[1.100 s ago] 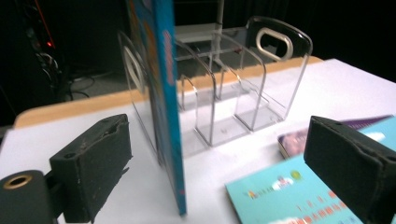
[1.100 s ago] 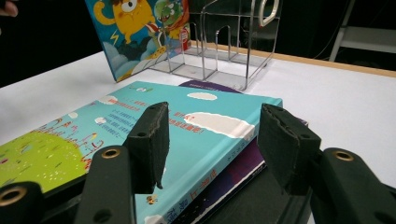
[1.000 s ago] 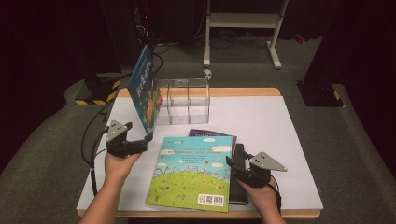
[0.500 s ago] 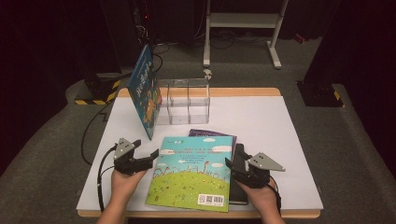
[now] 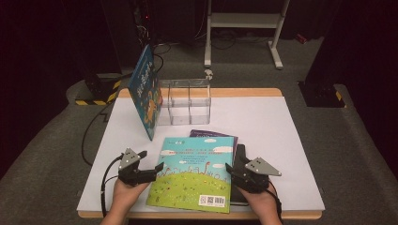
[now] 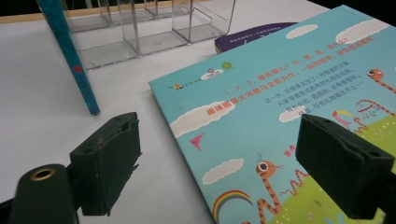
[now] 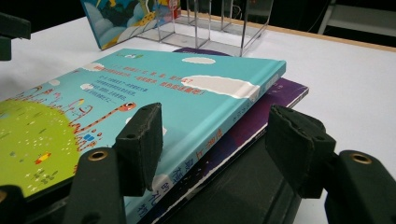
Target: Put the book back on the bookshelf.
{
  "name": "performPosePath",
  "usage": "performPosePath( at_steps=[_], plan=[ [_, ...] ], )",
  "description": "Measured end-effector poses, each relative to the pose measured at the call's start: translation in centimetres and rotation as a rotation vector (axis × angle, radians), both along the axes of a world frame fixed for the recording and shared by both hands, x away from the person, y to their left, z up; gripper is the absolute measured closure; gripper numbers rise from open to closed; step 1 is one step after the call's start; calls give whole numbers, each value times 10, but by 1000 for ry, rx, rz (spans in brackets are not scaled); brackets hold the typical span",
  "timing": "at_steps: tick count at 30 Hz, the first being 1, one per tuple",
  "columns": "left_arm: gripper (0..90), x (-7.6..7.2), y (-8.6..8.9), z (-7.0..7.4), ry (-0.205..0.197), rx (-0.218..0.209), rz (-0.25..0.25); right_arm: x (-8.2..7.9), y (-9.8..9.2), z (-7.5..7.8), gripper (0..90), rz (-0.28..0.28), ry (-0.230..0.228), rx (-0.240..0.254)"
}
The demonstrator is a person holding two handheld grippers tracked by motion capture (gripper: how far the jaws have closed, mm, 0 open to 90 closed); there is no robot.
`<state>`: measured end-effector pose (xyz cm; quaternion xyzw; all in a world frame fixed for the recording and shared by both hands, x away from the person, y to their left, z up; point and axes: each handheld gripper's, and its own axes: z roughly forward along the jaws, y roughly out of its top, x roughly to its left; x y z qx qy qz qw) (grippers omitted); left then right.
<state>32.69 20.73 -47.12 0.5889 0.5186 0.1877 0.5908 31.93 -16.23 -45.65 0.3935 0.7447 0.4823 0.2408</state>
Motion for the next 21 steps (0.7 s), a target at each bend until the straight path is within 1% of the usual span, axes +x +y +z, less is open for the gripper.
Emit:
performPosePath(
  at_steps=[4, 5, 8, 10, 14, 20, 21],
  plan=[
    [141, -1, -6, -2, 1, 15, -17, -1, 1, -1, 368, 0, -4, -14],
    [141, -1, -7, -2, 0, 12, -17, 0, 0, -2, 367, 1, -3, -18],
    [141, -2, -8, -3, 2, 27, -25, 0, -2, -3, 367, 5, 0, -6],
    [141, -2, -10, -4, 5, 14, -21, 0, -2, -4, 369, 8, -5, -5],
    [141, -3, -9, -4, 8, 9, -22, 1, -4, -6, 373, 9, 13, 12],
    [142, -3, -8, -4, 13, 1, -31, 2, -4, -9, 377, -2, 37, -20],
    [142, -4, -8, -3, 15, -7, -34, 2, -3, -10, 379, -3, 44, -30]
  ],
)
